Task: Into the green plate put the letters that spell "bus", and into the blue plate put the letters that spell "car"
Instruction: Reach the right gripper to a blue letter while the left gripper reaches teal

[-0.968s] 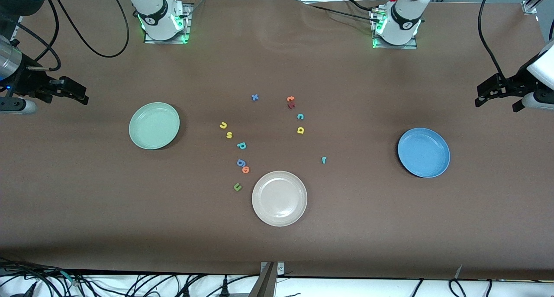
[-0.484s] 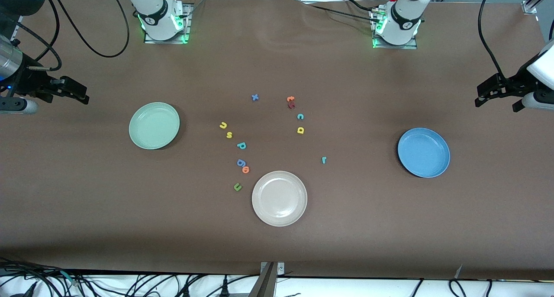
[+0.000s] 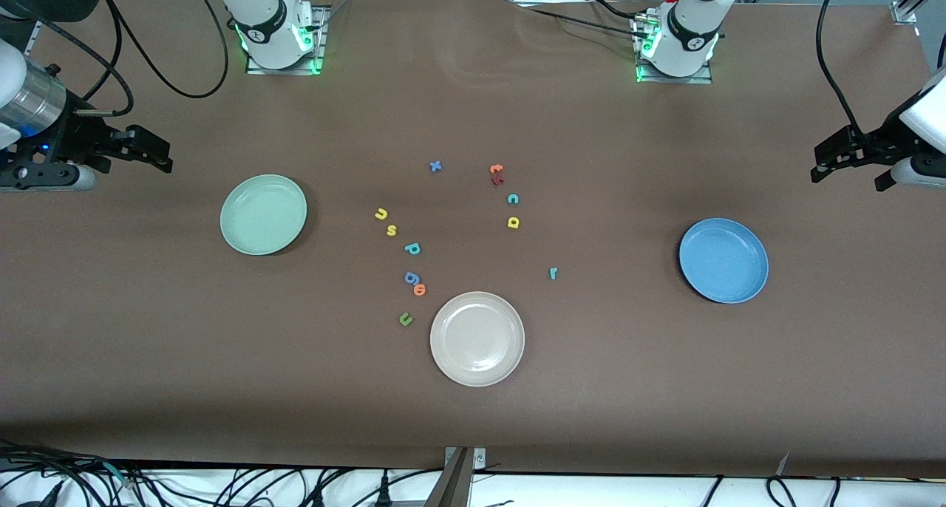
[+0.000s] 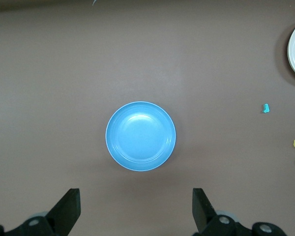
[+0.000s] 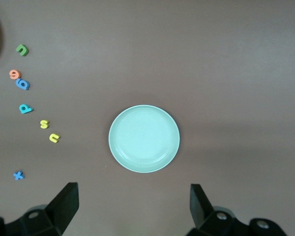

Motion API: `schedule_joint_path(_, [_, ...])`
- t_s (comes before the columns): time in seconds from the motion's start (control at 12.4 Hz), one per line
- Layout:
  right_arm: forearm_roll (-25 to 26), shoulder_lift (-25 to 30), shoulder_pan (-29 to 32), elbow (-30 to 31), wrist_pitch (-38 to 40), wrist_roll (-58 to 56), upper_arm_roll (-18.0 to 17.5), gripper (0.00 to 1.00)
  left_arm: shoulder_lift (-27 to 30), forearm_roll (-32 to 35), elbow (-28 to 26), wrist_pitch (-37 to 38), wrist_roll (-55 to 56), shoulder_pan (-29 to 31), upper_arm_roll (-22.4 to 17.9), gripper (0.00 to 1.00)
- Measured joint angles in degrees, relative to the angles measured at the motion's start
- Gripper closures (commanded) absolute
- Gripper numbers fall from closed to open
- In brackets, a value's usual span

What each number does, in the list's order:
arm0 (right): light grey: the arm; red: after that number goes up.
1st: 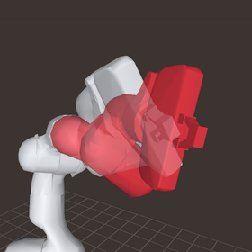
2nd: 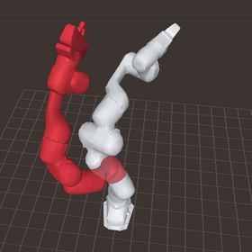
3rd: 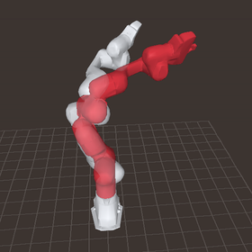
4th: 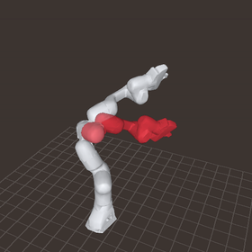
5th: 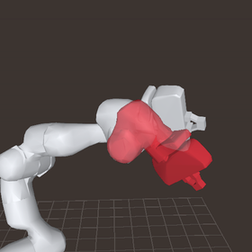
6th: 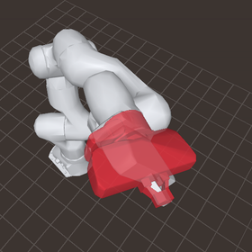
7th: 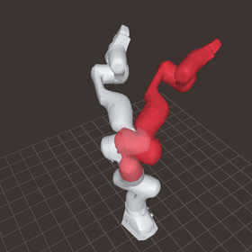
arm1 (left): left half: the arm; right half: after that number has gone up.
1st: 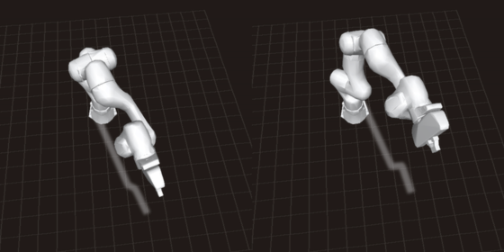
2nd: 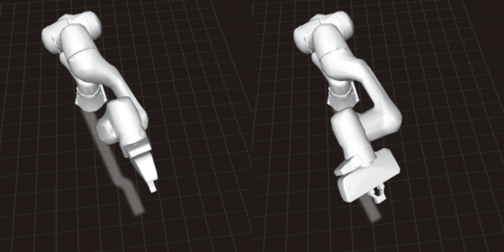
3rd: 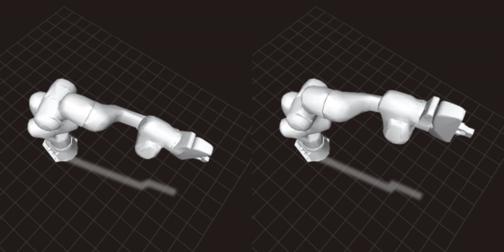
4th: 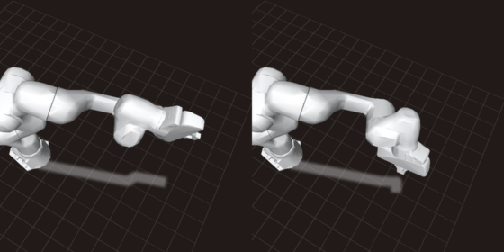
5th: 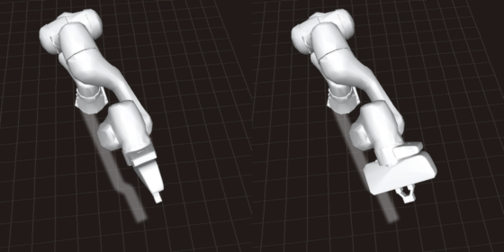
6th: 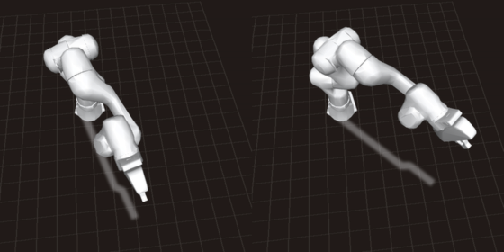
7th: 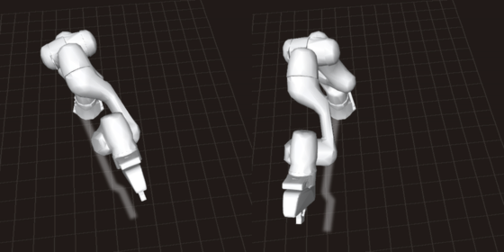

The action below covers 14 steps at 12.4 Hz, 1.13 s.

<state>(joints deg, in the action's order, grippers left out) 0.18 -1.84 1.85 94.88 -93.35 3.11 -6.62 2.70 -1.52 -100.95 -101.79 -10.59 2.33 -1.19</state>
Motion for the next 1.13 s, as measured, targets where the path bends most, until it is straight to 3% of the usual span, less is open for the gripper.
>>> schedule_joint_path(0.56, [0.0,-5.46,-8.16,1.09,-1.02,6.72,-1.37,0.0,0.03,0.0,0.01,-1.36,-0.01,0.0,0.08,0.0])
schedule_joint_path(1.13, [0.14,-18.2,-19.51,1.5,-16.78,27.24,-1.54,0.0,-1.24,0.0,-2.56,-1.58,-0.04,0.01,1.11,0.0])
